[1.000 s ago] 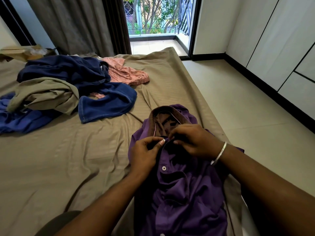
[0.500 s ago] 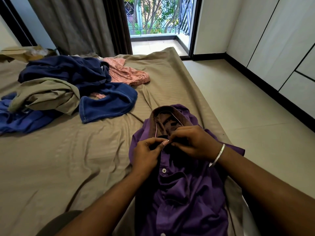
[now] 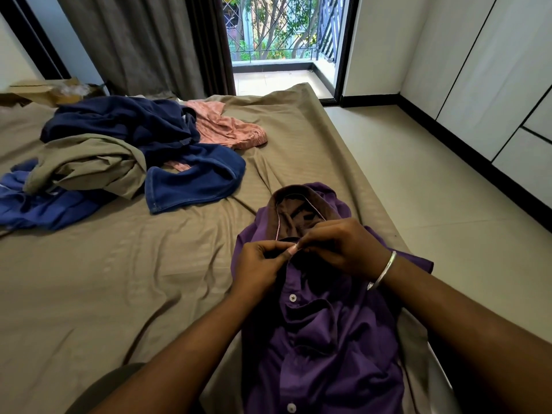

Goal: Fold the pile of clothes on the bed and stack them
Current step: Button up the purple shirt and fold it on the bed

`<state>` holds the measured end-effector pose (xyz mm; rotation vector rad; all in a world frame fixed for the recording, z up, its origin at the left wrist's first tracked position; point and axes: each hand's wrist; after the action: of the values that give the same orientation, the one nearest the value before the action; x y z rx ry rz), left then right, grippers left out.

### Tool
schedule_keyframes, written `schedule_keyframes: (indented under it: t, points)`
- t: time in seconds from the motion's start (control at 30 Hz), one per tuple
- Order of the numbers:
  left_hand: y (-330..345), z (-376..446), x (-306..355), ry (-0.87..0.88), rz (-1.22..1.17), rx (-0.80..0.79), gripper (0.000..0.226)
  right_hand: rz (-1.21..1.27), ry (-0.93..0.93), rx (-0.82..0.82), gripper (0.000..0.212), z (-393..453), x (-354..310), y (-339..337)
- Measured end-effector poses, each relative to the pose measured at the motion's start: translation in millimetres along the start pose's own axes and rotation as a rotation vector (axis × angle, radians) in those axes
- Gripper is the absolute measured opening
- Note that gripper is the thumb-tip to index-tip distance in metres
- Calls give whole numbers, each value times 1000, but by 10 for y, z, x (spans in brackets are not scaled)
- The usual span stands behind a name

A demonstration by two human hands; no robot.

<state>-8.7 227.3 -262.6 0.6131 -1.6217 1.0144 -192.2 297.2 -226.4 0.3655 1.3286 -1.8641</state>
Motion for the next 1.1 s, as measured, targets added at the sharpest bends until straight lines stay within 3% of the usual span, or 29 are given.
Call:
schedule_keyframes:
  t: [0.13, 0.43, 0.63, 0.8, 0.93, 1.1]
  points:
    - [-9, 2, 4, 16, 90, -36, 11, -18, 2, -10, 15, 0, -7, 4]
    - [23, -30, 33, 46, 4, -99, 18, 12, 51, 4, 15, -39, 17, 8]
    - [18, -26, 27, 29, 18, -117, 17, -63, 17, -82, 9, 11, -33, -8]
    - [20, -67, 123, -39, -238, -175, 13, -47, 46, -74, 13, -12, -11, 1]
    - [41, -86, 57, 2, -13, -118, 21, -93, 41, -80, 13, -34, 1, 18]
    - [73, -82, 28, -5, 4, -68, 17, -13, 70, -36, 12, -12, 10, 17]
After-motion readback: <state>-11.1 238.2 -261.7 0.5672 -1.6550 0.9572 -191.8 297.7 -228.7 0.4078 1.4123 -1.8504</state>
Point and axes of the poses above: each hand's wrist, its own z-axis towards the middle knuckle, its own y-axis out of the palm, x = y × z, and after that the axes turned 14 degrees about z, right-handed
